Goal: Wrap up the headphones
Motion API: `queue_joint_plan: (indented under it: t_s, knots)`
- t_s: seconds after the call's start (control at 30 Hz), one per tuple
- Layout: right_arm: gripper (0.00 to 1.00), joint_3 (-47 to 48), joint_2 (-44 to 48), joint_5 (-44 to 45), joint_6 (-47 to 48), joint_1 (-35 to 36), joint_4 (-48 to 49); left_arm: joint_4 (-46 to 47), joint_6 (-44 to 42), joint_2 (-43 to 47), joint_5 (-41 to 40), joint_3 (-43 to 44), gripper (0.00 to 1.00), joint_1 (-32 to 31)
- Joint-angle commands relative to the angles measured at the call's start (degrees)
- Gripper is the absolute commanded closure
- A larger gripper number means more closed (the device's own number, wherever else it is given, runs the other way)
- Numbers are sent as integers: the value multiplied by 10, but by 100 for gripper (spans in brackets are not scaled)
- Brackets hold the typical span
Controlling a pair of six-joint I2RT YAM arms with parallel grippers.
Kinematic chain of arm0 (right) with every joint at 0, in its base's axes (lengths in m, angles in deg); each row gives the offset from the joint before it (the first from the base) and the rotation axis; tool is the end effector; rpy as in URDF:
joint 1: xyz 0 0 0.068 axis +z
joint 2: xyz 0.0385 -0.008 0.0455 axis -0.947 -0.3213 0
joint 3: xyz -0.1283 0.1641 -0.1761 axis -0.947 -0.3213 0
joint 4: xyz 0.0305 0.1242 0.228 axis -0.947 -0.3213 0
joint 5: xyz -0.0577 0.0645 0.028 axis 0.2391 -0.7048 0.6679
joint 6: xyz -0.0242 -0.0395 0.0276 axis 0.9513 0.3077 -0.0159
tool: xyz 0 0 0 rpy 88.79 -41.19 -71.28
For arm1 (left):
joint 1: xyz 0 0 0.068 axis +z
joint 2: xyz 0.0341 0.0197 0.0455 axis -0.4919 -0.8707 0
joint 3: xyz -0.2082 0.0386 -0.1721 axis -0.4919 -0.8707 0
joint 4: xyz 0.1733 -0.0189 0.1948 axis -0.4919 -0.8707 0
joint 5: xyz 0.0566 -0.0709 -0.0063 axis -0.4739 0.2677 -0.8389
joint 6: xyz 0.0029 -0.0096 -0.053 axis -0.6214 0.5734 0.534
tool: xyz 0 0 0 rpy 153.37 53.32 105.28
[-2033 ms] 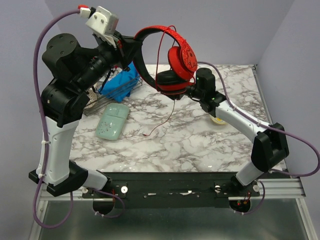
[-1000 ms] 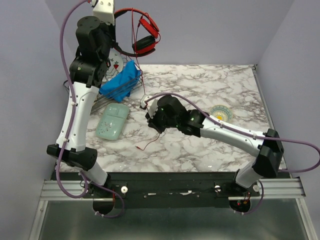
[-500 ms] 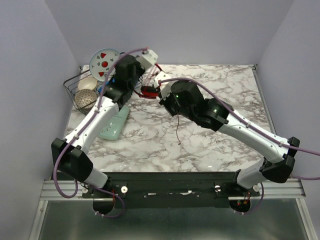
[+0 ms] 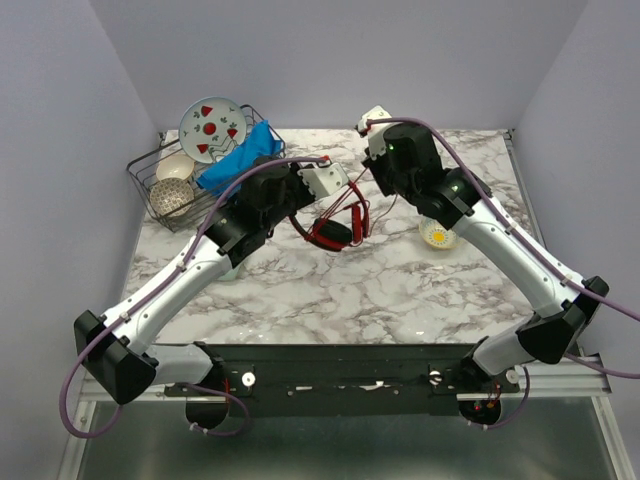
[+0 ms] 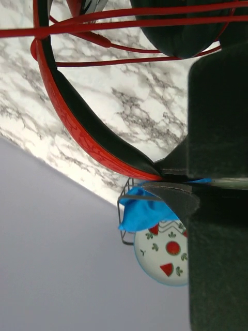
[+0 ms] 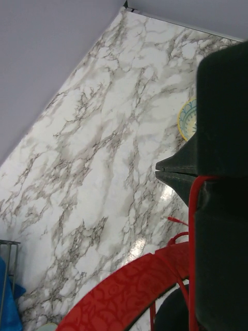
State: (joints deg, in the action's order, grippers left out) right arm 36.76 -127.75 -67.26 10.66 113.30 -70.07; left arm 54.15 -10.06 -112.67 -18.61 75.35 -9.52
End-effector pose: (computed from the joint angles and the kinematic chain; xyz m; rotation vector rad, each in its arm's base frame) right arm 0.2498 0.2076 0.4285 -0.7097 1.9143 -0.0567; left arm 0.2275 -0.1782 0.3920 1.0493 1.5248 0.0802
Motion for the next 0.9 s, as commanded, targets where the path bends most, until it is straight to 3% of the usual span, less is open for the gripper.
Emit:
queue_joint_plan:
  t_s: [0.0,0.1,0.3,0.43,0.53,0.67,0.87]
  knots:
    - [99,-40,47,-56,87,-42,44,-101,40,30,59,8,100,-9]
    - [99,-69,58,-62,86,-57,52,-124,71,38,59,30,100,-11]
    - [97,-174,114,-185,60,-79,164,-172,138,54,104,86,100,-10]
    - [79,-212,115,-330,20,-79,232,-200,208,56,154,150,100,-10]
    - [72,-223,98,-381,-30,-79,275,-206,240,55,153,204,100,-11]
    - [67,-249,83,-454,-96,-80,354,-211,270,46,147,268,100,-11]
    - [59,-278,70,-491,-166,-79,434,-210,308,30,115,328,100,-11]
